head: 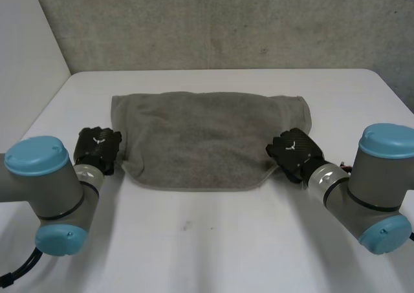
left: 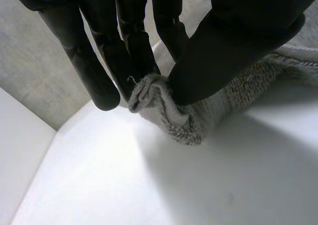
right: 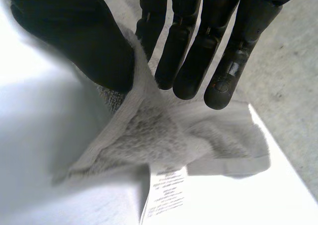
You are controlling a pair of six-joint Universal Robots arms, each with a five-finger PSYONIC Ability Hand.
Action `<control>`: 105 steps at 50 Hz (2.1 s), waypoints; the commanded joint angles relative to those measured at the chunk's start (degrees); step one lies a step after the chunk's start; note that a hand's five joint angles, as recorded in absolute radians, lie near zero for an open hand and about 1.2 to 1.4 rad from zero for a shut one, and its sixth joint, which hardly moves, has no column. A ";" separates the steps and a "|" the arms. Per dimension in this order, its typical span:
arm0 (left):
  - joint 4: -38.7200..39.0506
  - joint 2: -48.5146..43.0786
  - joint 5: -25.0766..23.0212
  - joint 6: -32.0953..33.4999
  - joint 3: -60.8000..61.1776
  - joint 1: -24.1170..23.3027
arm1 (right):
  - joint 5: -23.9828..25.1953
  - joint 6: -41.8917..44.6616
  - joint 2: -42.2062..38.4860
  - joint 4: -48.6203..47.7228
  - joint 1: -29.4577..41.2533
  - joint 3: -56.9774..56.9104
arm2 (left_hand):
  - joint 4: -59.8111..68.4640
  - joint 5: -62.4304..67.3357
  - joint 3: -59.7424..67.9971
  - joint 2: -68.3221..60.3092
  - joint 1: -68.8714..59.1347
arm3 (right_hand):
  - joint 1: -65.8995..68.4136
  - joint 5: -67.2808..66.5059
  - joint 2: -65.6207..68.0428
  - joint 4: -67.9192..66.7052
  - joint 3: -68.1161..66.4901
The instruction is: Fold the towel.
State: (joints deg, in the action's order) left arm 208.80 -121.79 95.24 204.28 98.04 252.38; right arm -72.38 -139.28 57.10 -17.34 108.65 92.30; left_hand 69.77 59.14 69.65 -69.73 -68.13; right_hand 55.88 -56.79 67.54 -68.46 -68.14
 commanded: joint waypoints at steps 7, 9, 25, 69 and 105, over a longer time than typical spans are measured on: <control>0.55 6.75 -0.41 -0.20 4.44 0.92 | -6.64 -18.84 5.57 3.36 -4.24 0.78 | 10.23 10.86 10.35 -10.27 -11.87 | -7.78 18.69 -19.44 20.36 20.04; 0.55 8.32 -0.41 -0.20 4.97 1.01 | -7.85 -24.06 5.92 4.06 -5.29 0.87 | 10.23 10.86 10.35 -10.27 -11.87 | -12.78 23.69 -24.44 25.36 25.04; 0.55 9.12 -0.76 -0.20 5.50 2.15 | -7.78 -38.60 5.31 9.26 -12.67 5.79 | 10.23 10.86 10.35 -10.27 -11.87 | -12.52 23.43 -24.18 25.10 24.78; 0.02 9.12 -0.67 -0.20 5.76 1.89 | -1.98 -58.82 0.99 9.34 -12.24 2.62 | 10.23 10.86 10.35 -10.27 -11.87 | -12.50 23.41 -24.16 25.08 24.76; -22.36 30.54 -0.49 0.59 4.44 1.36 | -4.61 -4.39 32.62 18.01 -12.77 3.33 | 10.23 10.86 10.35 -10.27 -11.87 | 24.12 -13.21 12.46 -11.54 -11.86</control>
State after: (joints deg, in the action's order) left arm 195.92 -101.04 94.83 204.39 102.83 253.71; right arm -76.11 -167.44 82.42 -10.79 95.85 96.46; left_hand 69.78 59.14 69.65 -69.73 -68.13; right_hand 55.59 -56.53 67.52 -68.25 -67.79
